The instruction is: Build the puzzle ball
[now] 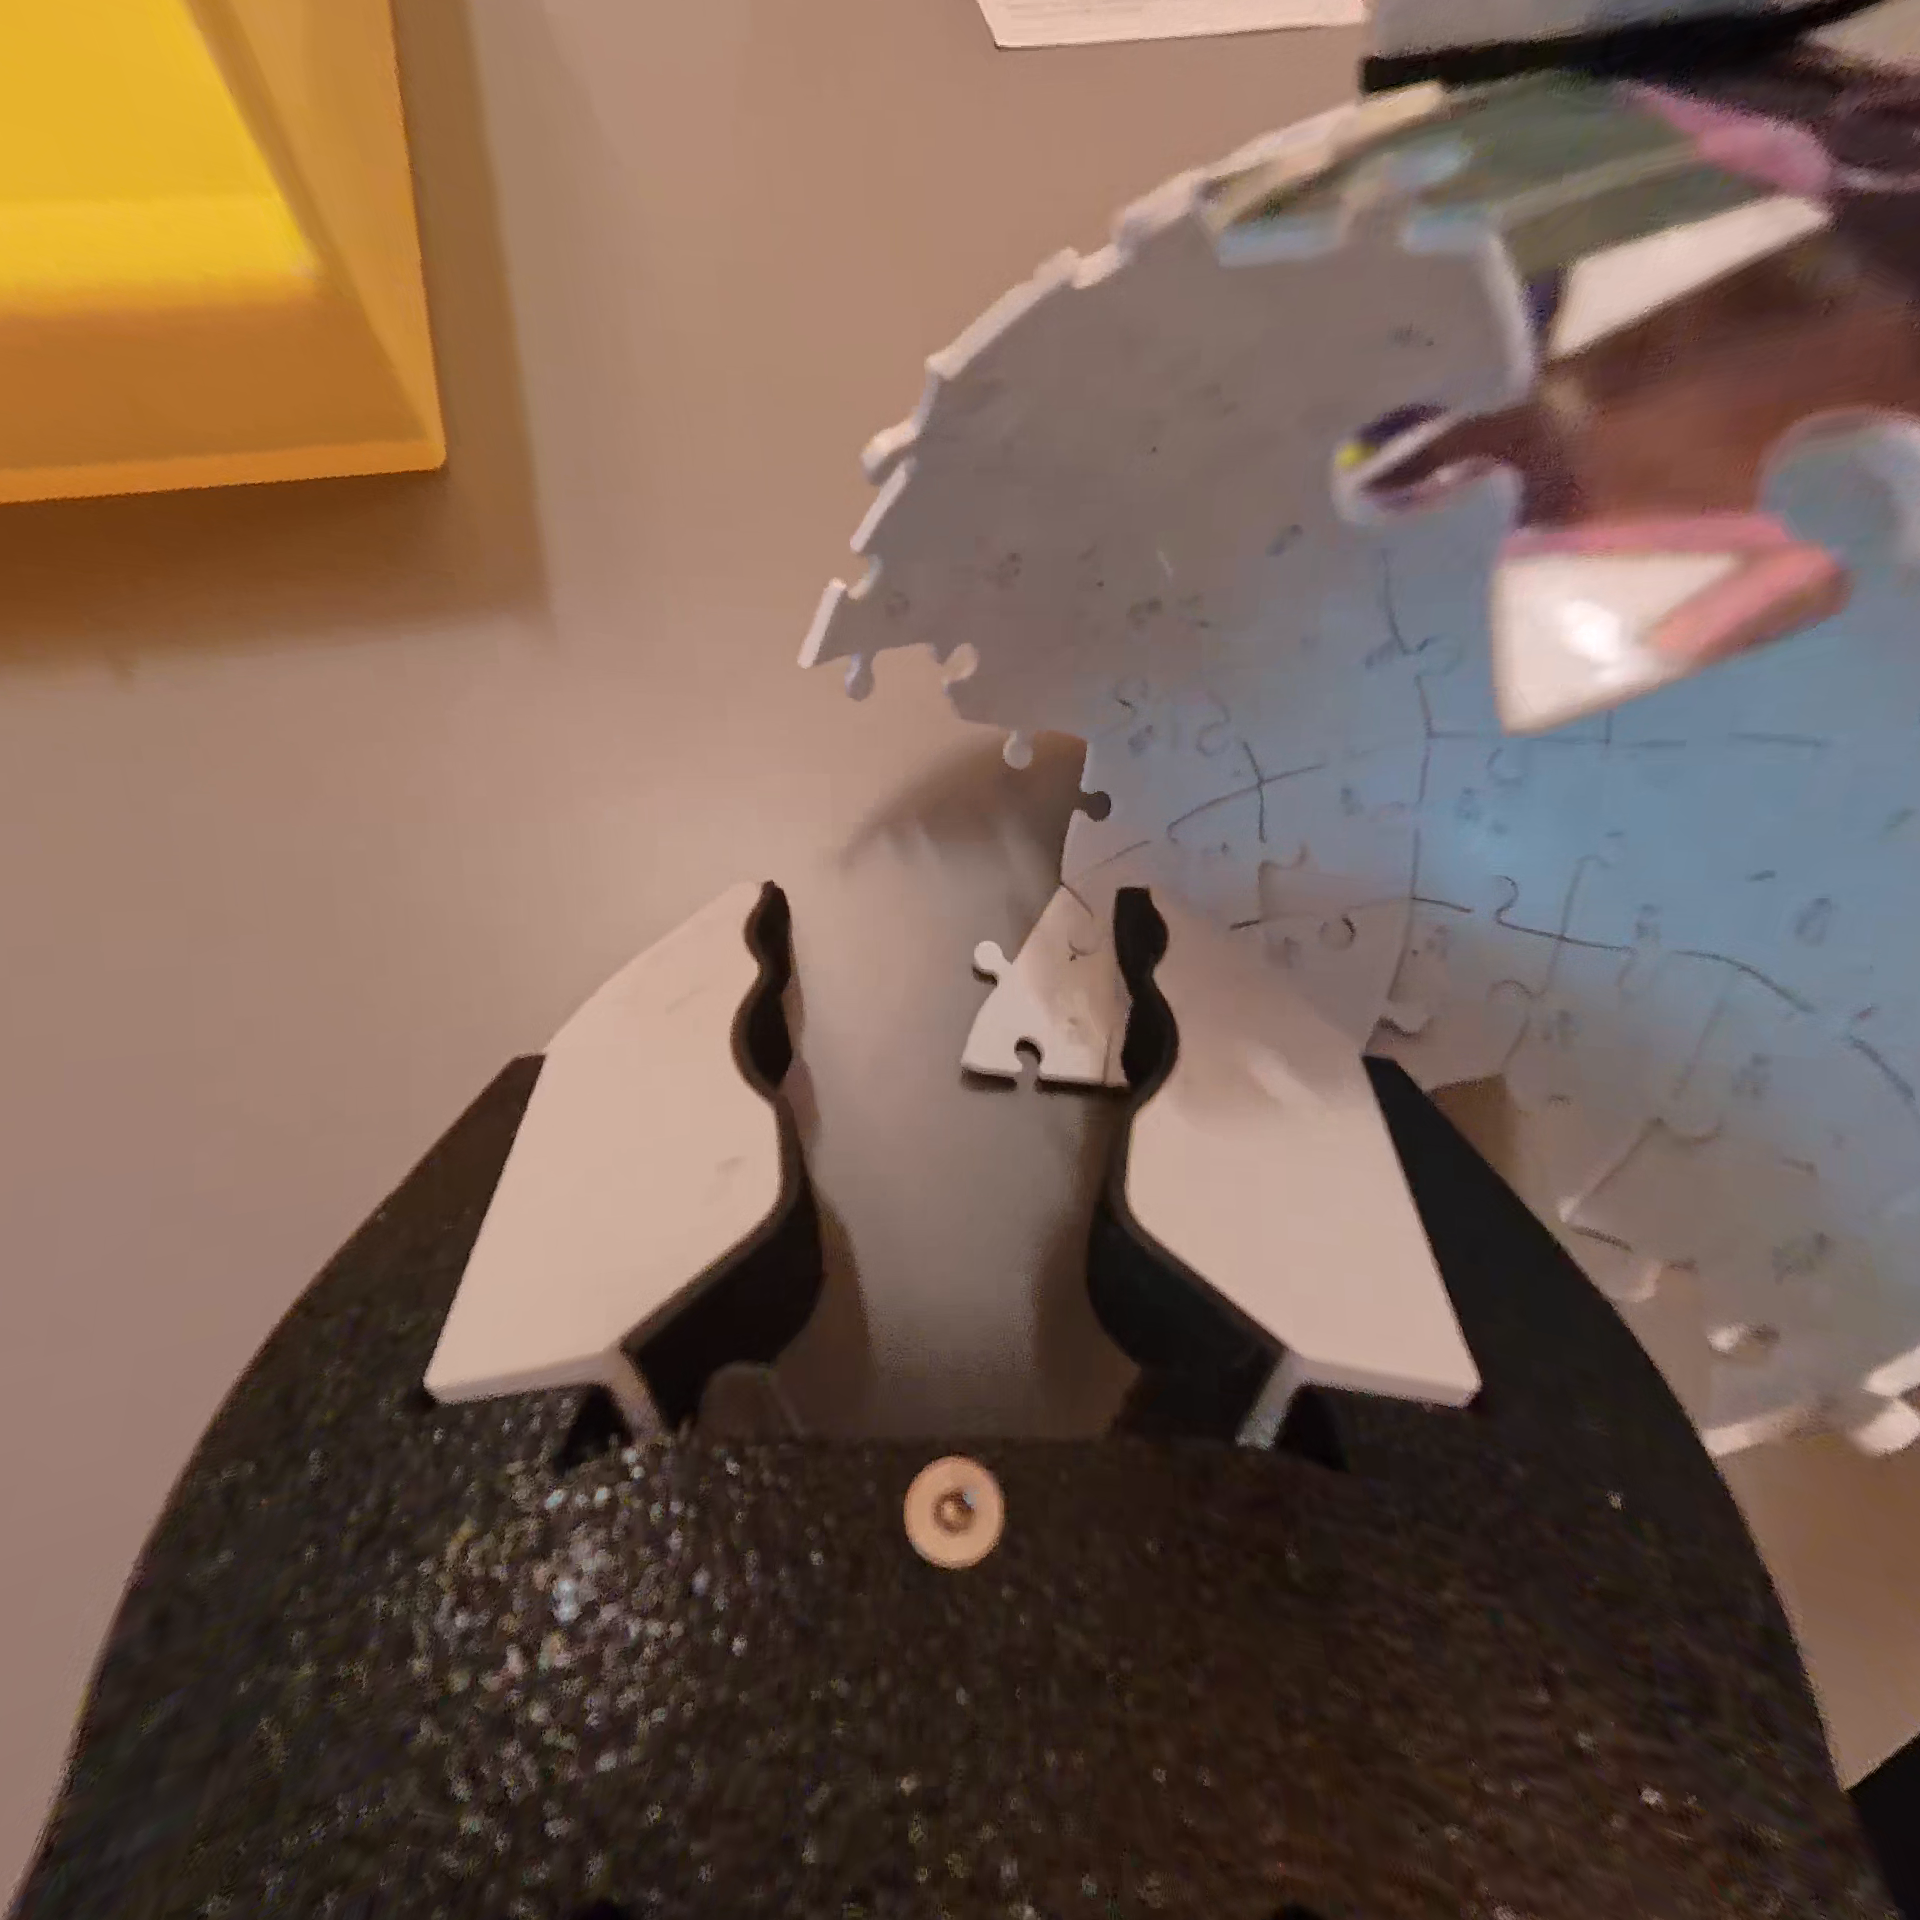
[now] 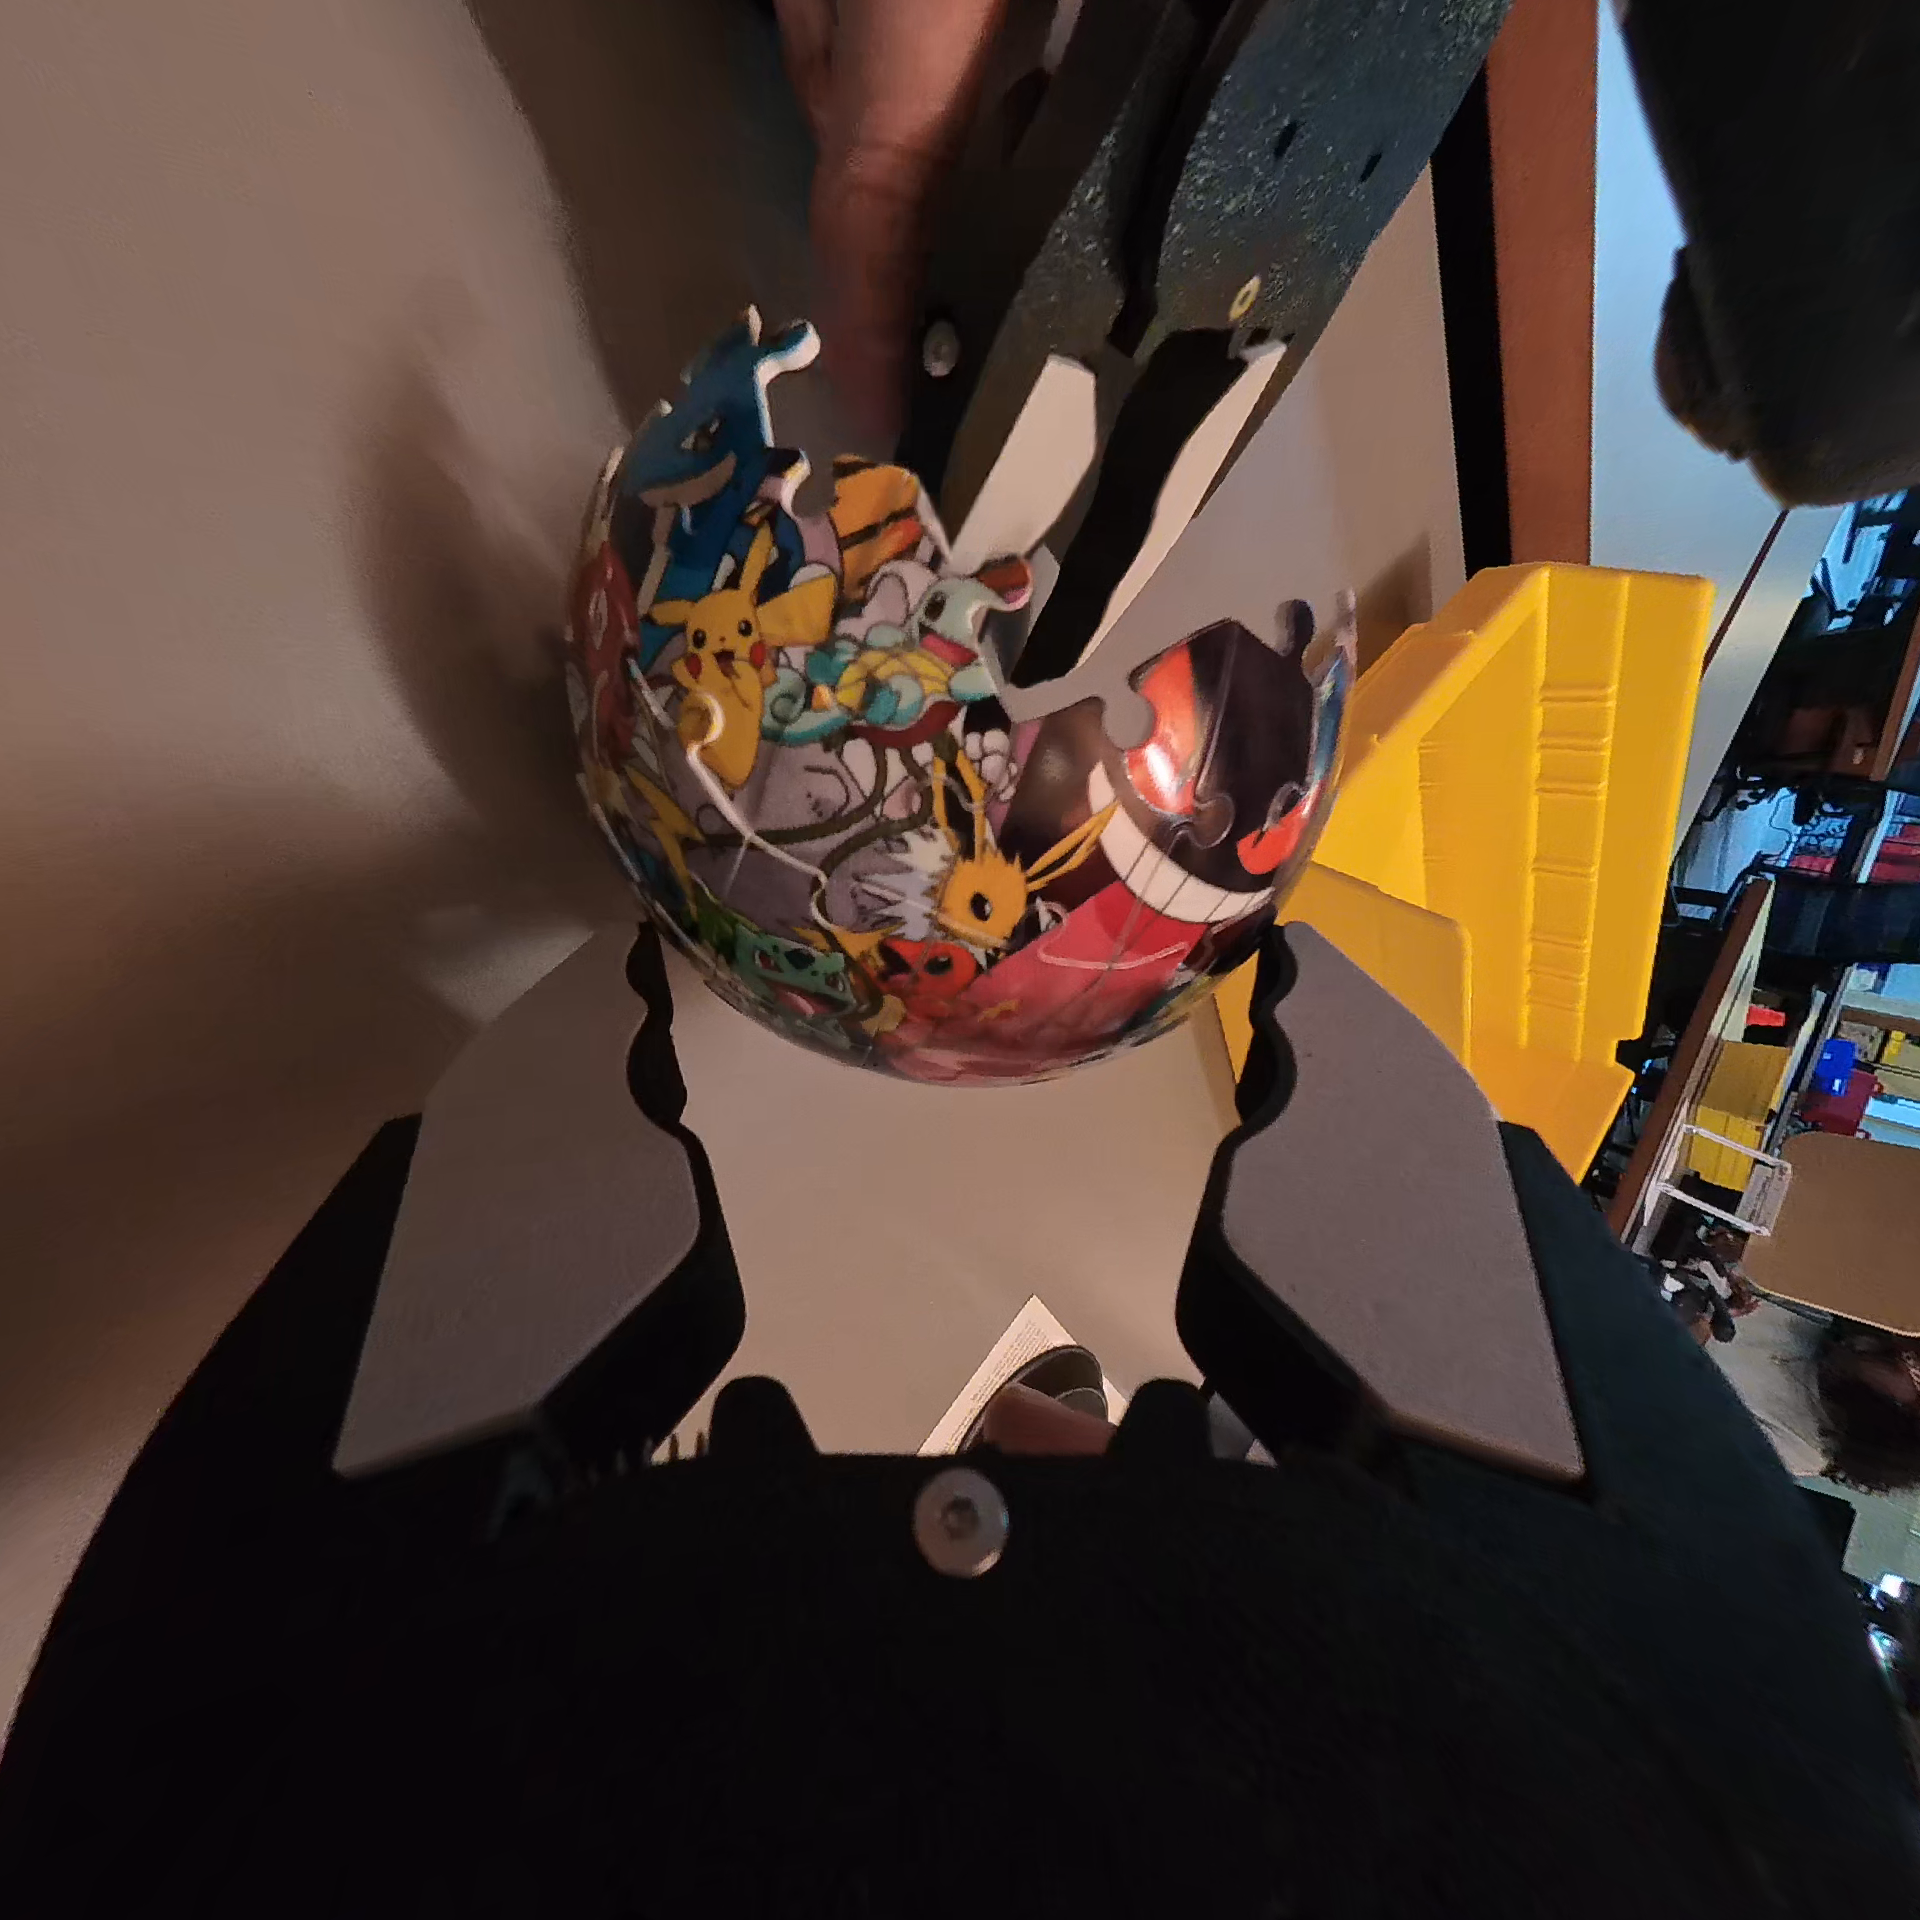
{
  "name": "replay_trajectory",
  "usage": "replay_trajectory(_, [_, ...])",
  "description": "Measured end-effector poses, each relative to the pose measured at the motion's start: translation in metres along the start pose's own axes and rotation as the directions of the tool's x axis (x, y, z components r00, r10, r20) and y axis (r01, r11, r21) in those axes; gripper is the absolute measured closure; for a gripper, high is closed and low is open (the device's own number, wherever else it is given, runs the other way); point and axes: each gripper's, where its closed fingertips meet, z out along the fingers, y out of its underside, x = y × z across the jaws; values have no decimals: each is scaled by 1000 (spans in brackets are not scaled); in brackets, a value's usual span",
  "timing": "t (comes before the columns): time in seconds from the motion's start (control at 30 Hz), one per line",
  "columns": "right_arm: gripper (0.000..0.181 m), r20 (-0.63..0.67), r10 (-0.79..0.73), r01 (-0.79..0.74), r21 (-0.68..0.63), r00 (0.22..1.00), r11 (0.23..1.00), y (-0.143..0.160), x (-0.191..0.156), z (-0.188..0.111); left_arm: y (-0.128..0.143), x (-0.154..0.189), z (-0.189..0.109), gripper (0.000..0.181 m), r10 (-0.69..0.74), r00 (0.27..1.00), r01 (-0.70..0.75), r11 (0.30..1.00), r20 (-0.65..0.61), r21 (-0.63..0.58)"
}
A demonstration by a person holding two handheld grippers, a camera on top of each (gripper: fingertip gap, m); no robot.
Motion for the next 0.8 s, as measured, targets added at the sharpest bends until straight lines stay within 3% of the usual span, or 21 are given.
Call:
replay_trajectory(0.03, [74, 0, -1, 1, 0, 1000, 1000, 0, 0, 0, 1, 1, 0, 118, 16, 1000, -16, 1000, -1, -6])
replay_trajectory(0.47, [74, -20, -32, 32, -4, 999, 999, -1, 0, 0, 7, 8, 1, 110, 120, 993, -120, 992, -22, -22])
replay_trajectory(0.8, [71, -103, -20, 15, -45, 994, 999, 8, -4, -3, 5, 8, 3, 110, 115, 993, -115, 993, 4, -27])
